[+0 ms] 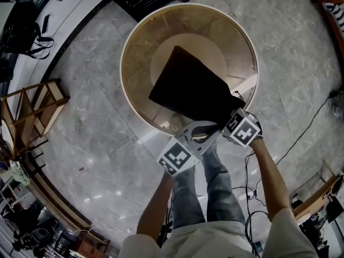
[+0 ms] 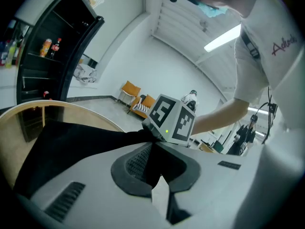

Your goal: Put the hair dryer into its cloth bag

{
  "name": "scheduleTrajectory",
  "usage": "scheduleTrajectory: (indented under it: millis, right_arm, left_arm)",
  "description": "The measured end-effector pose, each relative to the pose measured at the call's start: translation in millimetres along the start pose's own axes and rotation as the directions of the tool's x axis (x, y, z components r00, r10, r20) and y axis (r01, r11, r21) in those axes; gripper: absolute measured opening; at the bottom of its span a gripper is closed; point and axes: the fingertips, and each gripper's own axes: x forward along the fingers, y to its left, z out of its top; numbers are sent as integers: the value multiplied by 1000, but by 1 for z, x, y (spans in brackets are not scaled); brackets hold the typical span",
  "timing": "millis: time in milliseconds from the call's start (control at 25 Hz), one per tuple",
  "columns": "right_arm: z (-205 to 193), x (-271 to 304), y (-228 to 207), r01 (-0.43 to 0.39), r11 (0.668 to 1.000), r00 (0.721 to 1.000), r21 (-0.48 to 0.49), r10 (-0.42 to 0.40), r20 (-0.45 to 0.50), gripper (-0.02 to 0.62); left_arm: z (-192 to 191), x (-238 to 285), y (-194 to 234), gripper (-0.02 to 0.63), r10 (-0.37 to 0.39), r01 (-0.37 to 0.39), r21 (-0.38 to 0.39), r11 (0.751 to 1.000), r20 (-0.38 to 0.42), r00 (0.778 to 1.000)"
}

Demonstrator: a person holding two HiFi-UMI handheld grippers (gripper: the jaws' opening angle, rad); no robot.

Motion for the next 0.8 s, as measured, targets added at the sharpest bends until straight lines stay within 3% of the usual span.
scheduleTrajectory:
  millis: [200,360,560,640,800]
  right_arm:
    - [17,-10,-11,-9,996,992,84,-1,126,215]
    - [25,-5,-13,-89,977,978,192,48,205,216]
    - [36,-1,-9,-193,938,947,289,101,304,216]
    - [38,0,-7,-226,917,936,328,112,333,216]
    - [29,8,-16,-136,938,963,319,48,267,218]
  left_arm:
    - [11,-5,-6,41,-48,50,-28,998,56,997]
    - [12,-1,-18,41,-122,131,-80,988,115,986]
    - [16,-3,-16,41,-115,157,-177,972,224,968]
    - [13,-7,-14,41,-110,159,-202,966,233,966]
    - [0,-12,-12,41,-103,137,-184,973,182,978]
